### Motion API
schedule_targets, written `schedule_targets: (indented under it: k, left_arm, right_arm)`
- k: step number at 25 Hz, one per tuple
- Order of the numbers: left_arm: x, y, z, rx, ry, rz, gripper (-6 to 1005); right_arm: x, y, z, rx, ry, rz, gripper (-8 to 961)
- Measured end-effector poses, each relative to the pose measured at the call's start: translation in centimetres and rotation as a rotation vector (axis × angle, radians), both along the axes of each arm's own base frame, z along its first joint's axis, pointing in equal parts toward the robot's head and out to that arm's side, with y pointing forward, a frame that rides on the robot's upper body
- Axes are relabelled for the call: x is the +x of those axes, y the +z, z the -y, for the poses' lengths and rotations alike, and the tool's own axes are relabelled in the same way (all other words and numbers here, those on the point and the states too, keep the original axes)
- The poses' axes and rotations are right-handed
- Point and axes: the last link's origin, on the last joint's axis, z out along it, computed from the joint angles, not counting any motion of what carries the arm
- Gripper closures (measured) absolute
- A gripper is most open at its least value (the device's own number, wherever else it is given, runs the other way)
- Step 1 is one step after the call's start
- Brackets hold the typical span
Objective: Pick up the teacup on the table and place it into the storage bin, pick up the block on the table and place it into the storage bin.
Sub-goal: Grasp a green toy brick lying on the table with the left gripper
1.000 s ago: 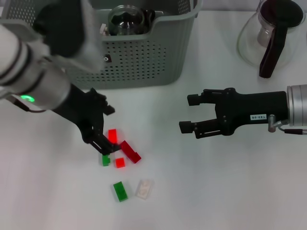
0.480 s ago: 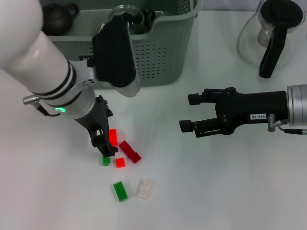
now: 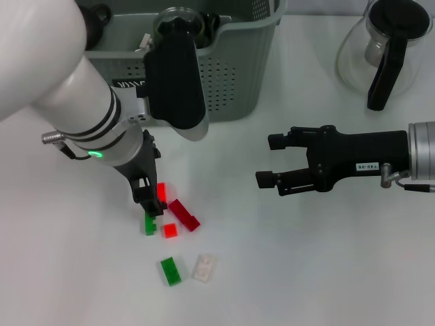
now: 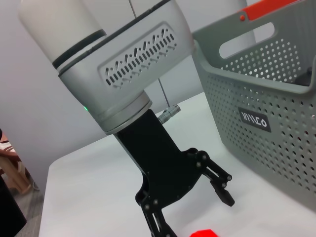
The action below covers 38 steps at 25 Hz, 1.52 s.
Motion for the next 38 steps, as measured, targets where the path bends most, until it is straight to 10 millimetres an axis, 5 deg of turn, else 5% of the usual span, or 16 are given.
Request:
schedule_targets:
  k: [10,22,38]
  left_arm:
    - [0.2,-0.4,0.1,-0.011,-0.017,-0.014,83]
    - [0.7,1.6,1.5,-0.072,-0.009,-0.074,95]
    - [-0.6,0.8,2.8,-0.086,0.064,-0.081,110]
  right_arm:
    - [0.0,0.1,0.0,0.002,-0.001,0.000,13]
    - [0.0,0.2,-0.3,0.015,-0.005,-0.002,14]
    - [-0.3,0.1,-0.6,0.020,0.002,0.002,14]
